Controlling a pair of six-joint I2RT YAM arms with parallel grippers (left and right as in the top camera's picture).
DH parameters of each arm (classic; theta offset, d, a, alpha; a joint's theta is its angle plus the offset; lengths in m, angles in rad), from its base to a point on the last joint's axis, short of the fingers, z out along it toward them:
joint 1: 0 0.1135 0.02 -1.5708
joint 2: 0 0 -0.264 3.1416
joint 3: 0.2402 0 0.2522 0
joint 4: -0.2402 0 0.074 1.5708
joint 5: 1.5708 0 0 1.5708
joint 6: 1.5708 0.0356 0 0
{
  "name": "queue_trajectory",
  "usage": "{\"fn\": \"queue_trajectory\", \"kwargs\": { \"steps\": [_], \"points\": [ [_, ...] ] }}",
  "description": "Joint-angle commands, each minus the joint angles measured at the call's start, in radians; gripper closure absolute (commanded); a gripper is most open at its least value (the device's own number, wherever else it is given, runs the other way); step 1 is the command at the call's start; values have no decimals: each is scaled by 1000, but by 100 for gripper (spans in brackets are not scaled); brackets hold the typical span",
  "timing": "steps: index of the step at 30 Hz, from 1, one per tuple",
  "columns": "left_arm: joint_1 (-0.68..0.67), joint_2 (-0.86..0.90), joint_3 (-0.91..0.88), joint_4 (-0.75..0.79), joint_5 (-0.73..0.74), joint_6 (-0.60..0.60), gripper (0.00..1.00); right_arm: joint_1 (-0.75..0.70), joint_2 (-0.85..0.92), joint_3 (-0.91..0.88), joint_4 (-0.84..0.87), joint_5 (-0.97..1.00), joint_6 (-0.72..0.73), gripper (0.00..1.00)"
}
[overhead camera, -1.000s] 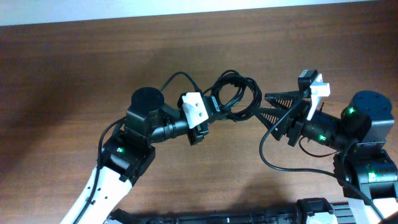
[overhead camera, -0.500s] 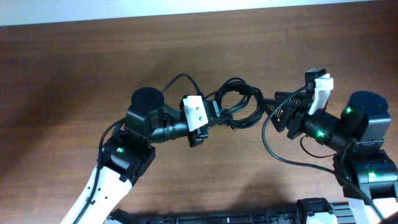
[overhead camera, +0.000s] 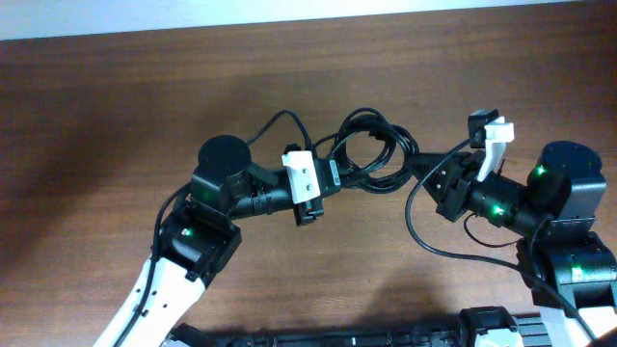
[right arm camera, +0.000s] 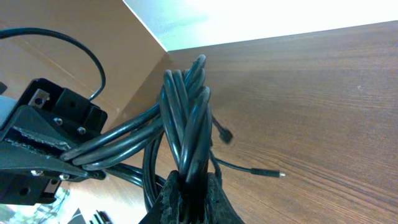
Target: Untangle cables
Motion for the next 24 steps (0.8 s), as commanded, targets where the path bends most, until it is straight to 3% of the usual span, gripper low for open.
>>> {"fn": "queue_trajectory", "kwargs": {
  "steps": [1, 6, 10, 24],
  "points": [
    [-2, 5, 5, -4, 10, 12, 100, -3, -6, 19, 1, -21, -17, 96],
    [-2, 5, 5, -64, -110, 11, 100, -3, -6, 19, 10, -21, -17, 96],
    [-2, 5, 5, -118, -229, -55, 100, -3, -6, 19, 55, -21, -12, 96],
    [-2, 5, 5, -215, -245, -56, 100, -3, -6, 19, 188, 60, 71, 96]
  ]
}}
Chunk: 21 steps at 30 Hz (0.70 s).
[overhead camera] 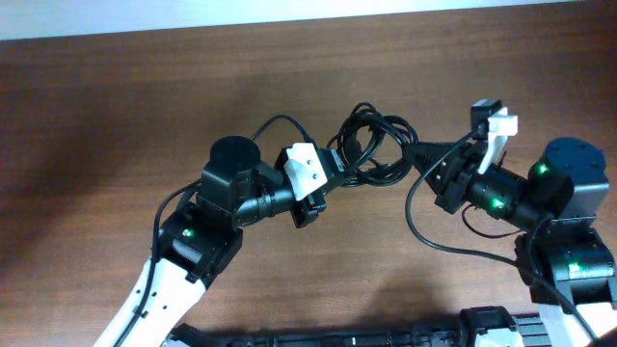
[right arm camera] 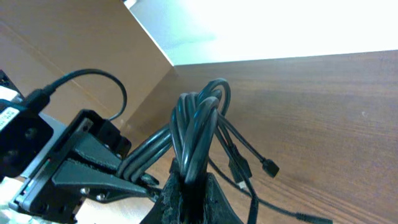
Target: Untangle cables
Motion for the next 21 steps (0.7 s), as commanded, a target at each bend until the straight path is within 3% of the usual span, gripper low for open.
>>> {"fn": "queue_trajectory", "kwargs": {
  "steps": [1, 10, 21],
  "points": [
    [11, 5, -6, -39, -65, -13, 100, -9, -16, 20, 69, 56, 27, 96],
    [11, 5, -6, -124, -65, -13, 100, -9, -16, 20, 141, 150, 120, 96],
    [11, 5, -6, -125, -66, -13, 100, -9, -16, 20, 291, 212, 207, 96]
  ]
}}
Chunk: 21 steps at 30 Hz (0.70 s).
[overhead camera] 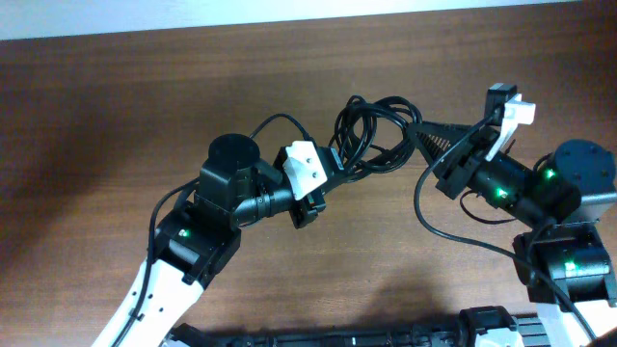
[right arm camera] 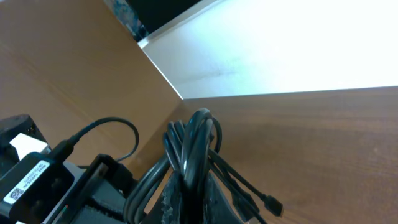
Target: Untangle cables
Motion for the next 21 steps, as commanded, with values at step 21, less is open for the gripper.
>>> {"fn": "queue_trajectory", "kwargs": {
  "steps": [21],
  "points": [
    [12, 6, -39, -23, 233, -1, 100, -23, -19, 31, 152, 364, 145, 96]
  ]
}}
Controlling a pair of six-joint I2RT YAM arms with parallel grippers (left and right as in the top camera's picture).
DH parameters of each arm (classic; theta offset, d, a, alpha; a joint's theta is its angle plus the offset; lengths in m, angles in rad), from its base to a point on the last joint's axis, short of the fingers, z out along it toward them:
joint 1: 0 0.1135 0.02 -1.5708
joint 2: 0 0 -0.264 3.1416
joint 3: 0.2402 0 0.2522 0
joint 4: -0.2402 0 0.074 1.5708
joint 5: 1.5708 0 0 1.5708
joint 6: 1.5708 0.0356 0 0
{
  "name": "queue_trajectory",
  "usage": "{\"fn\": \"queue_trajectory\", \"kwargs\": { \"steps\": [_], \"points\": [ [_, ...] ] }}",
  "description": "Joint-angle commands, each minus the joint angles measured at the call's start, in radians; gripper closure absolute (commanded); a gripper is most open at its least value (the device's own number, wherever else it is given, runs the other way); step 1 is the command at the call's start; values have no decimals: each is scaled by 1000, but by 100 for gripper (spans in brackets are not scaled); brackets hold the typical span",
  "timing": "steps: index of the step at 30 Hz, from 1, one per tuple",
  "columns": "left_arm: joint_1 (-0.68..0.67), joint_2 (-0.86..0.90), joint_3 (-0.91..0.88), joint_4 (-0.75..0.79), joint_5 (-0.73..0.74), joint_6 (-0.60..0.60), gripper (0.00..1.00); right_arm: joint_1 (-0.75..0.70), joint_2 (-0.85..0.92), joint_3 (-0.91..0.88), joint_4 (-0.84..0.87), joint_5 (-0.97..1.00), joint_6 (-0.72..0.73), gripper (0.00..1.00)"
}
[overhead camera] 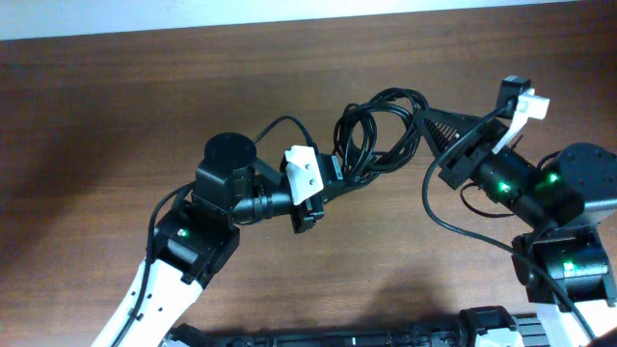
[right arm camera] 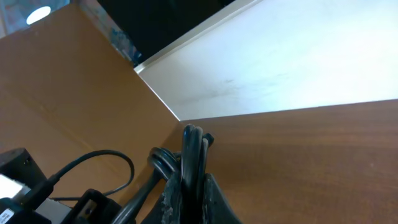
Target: Untangle cables
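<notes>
A tangled bundle of black cables [overhead camera: 374, 130] hangs between my two grippers above the wooden table [overhead camera: 145, 106]. My left gripper [overhead camera: 333, 172] is shut on the bundle's left side. On the bundle's right side my right gripper [overhead camera: 421, 123] is also shut. In the right wrist view several black strands [right arm camera: 191, 155] stand up from between the right gripper's [right arm camera: 191, 196] two dark fingers [right arm camera: 214, 199], squeezed tight. Part of the left gripper's black body [right arm camera: 37, 205] shows at the lower left.
A thin black cable [overhead camera: 453, 231] loops from my right arm down over the table. Another thin lead [overhead camera: 275, 125] arches over the left wrist. A pale wall [right arm camera: 298, 56] borders the table's far edge.
My right gripper has moved up and to the right with the cables. The bundle is stretched further away from the left gripper. The dangling plugs have left the right wrist view.
Both grippers were shut on the tangled bundle low over the table, loops bunched between them. At each later moment the right gripper stood higher and further right, the left one holding its side. The loops now stand drawn out between them.
</notes>
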Motion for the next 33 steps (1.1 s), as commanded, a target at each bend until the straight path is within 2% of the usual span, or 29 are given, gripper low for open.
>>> {"fn": "queue_trajectory", "kwargs": {
  "steps": [1, 8, 21, 23, 24, 28, 30, 33],
  "points": [
    [6, 9, -42, -57, 72, 1, 100, -31, -19, 38, 58, 291, 62, 96],
    [6, 9, -42, -38, 56, 0, 100, -31, -19, 38, 9, 351, 168, 96],
    [6, 9, -42, -14, -203, 0, 100, -31, -19, 38, -192, 354, 156, 94],
    [6, 9, -42, 5, -203, 1, 100, -31, -19, 38, -201, 353, 156, 88],
    [6, 9, -42, 19, -203, 1, 100, -31, -19, 38, -215, 343, 156, 78],
    [7, 9, -42, 34, -222, 5, 100, -31, -19, 38, -257, 331, 155, 55],
    [7, 9, -42, 32, -261, 56, 100, -31, -19, 38, -272, 320, 122, 46],
    [7, 9, -42, 37, -264, 145, 100, -31, -19, 38, -272, 262, 30, 37]
  ]
}}
